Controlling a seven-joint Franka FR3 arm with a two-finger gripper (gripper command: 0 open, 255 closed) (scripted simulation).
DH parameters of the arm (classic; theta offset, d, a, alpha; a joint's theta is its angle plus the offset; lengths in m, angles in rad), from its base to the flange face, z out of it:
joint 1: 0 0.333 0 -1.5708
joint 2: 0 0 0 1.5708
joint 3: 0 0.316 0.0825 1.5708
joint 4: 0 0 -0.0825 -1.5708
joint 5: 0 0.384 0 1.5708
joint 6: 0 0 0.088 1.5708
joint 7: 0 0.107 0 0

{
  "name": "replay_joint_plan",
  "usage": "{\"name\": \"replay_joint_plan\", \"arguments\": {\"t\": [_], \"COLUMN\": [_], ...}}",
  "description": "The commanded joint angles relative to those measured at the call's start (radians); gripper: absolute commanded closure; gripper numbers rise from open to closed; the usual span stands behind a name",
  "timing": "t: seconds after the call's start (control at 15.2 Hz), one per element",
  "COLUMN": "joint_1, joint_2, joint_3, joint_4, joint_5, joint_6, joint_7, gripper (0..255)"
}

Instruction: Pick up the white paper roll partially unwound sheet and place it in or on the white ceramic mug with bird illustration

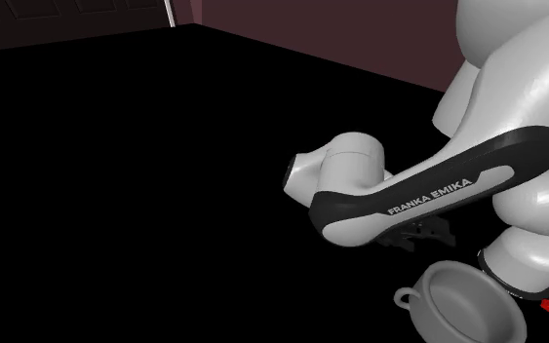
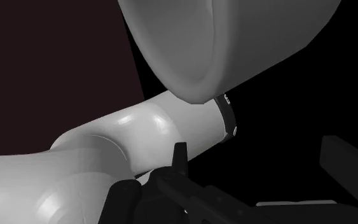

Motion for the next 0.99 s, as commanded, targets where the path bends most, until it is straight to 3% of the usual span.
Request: {"name": "replay_joint_plan", "arguments": {"t": [0.0,0.13,0.66,0.73,0.92], "joint_1": [0.052,0.118,0.117,0.117,0.117], "joint_2": [0.012,0.014,0.010,0.010,0.010], "joint_3": [-0.047,-0.103,-0.103,-0.102,-0.103], "joint_4": [-0.036,-0.079,-0.079,-0.079,-0.079], "joint_5": [-0.002,0.002,0.004,0.004,0.004], "joint_6": [0.019,0.044,0.043,0.043,0.043], "joint_7": [0.008,0.009,0.005,0.005,0.005], "gripper": [0,0,0,255,255]}}
